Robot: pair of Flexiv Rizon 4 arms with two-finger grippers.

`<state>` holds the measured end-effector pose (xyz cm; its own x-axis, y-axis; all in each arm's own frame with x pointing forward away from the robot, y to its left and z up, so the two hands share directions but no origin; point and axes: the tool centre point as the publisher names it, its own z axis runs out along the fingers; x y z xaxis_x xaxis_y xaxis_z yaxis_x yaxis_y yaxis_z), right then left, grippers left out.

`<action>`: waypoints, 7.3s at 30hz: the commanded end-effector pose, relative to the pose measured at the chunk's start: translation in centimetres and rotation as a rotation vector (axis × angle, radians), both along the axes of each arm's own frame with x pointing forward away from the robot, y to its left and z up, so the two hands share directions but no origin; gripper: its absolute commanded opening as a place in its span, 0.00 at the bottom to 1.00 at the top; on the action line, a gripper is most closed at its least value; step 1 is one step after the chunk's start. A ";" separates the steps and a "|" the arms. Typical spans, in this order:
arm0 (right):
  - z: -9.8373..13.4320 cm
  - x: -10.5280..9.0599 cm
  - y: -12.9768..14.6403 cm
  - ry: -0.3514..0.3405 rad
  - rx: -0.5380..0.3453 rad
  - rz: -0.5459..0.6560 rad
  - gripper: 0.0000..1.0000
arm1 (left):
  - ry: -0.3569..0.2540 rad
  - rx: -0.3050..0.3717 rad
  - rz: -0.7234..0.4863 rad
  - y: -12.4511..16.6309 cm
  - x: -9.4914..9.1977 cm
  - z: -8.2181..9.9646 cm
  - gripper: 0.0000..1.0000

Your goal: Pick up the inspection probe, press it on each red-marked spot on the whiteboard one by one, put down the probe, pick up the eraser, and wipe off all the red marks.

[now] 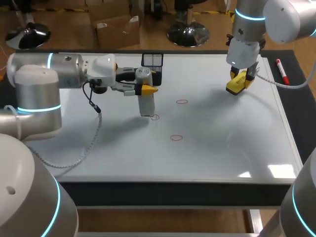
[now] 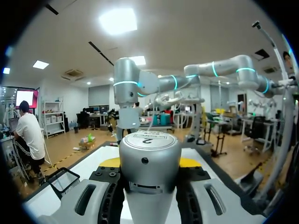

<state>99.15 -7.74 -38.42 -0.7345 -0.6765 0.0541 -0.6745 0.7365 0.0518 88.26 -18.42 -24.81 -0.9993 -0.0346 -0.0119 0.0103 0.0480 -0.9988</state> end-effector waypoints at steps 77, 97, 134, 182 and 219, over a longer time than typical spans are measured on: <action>0.1 0.0 -0.1 0.000 -0.003 0.002 0.00 | 0.048 0.036 0.142 3.1 -1.6 0.2 0.00; 0.1 0.0 -0.1 0.000 -0.003 0.002 0.00 | 0.003 0.018 0.322 13.3 -7.0 1.9 0.00; 0.1 0.0 -0.1 0.000 -0.003 0.002 0.00 | -0.011 0.048 0.386 20.0 -10.0 2.0 0.00; 0.2 -9.3 27.3 -0.020 0.046 0.534 0.00 | -0.011 0.048 0.386 20.0 -10.0 2.0 0.00; -1.7 -10.4 33.2 0.039 0.070 0.690 0.00 | -0.011 0.048 0.386 20.0 -10.0 2.0 0.00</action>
<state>88.25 23.90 -39.40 -0.1401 -0.9899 -0.0229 -0.9841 0.1367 0.1134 78.33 1.51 -22.96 -0.9129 -0.4068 -0.0330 -0.0074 0.0975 -0.9952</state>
